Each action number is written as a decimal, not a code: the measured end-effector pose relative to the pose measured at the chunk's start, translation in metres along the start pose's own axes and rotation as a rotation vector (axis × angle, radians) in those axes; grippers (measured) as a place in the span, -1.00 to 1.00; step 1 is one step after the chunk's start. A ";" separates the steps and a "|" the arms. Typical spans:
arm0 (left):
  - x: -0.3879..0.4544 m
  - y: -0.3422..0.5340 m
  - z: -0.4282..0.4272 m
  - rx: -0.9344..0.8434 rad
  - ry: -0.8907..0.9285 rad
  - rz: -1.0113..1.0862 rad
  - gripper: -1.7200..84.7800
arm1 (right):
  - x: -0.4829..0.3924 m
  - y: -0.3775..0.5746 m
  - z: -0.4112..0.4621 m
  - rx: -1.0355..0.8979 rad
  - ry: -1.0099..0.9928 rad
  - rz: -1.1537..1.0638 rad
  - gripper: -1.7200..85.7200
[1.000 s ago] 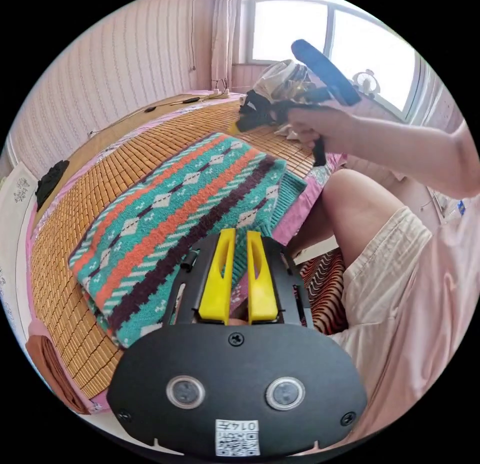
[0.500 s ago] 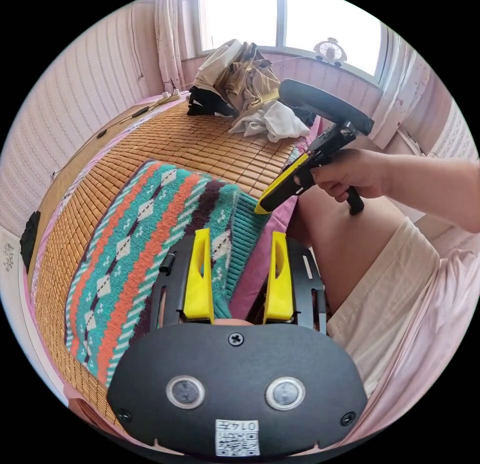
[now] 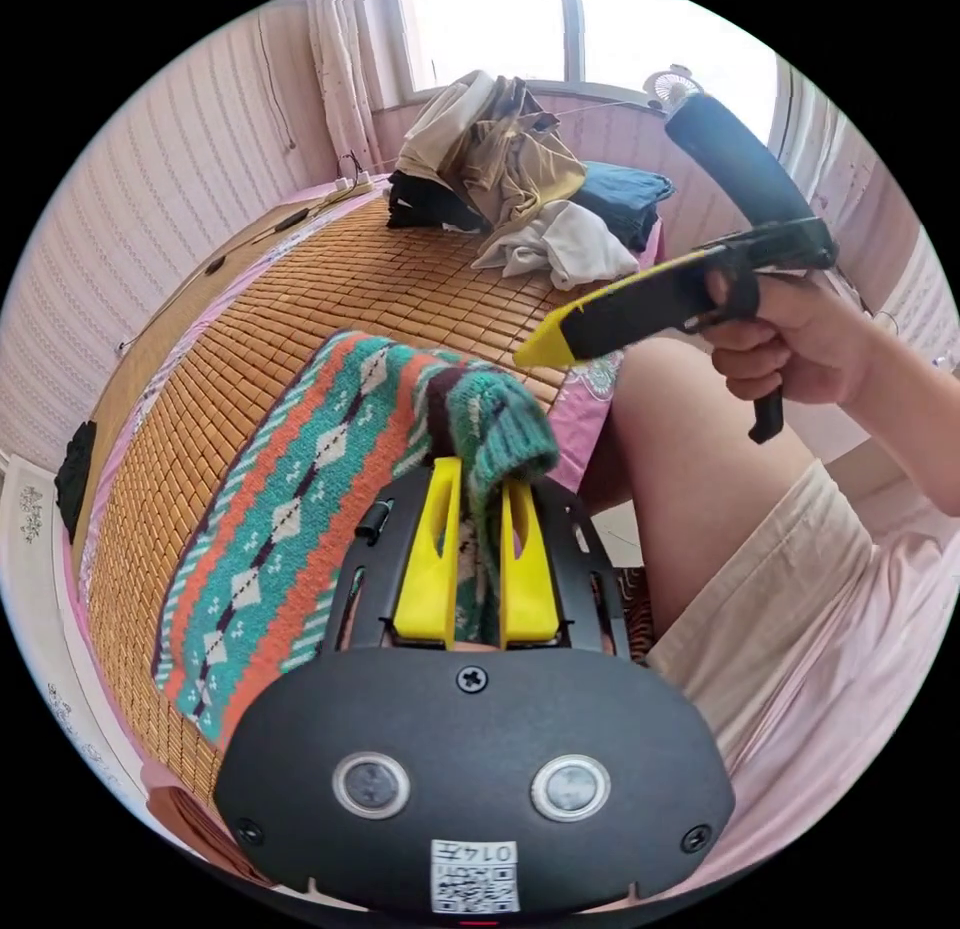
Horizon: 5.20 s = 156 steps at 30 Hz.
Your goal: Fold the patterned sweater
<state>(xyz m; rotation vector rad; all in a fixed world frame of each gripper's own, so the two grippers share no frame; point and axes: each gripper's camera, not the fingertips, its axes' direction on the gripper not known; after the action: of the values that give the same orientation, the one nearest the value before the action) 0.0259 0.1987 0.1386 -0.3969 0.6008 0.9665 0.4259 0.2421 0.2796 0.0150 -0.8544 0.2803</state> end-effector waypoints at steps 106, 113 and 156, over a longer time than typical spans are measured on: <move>-0.280 0.309 0.020 0.089 0.168 -0.894 -0.42 | -0.059 -0.074 0.211 -0.104 0.046 0.031 -0.52; -0.299 0.337 0.036 0.131 0.318 -0.939 -0.46 | -0.012 -0.061 0.232 -0.041 -0.220 0.181 -0.56; -0.329 0.732 -0.272 0.644 -0.578 -1.752 -0.73 | -0.648 -0.188 0.601 -0.656 -0.184 -1.095 -0.80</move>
<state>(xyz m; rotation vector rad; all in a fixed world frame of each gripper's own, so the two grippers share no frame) -0.8204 0.2124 0.1010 0.0459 -0.1202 -0.8000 -0.3762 -0.1684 0.2114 -0.1033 -0.9703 -1.0432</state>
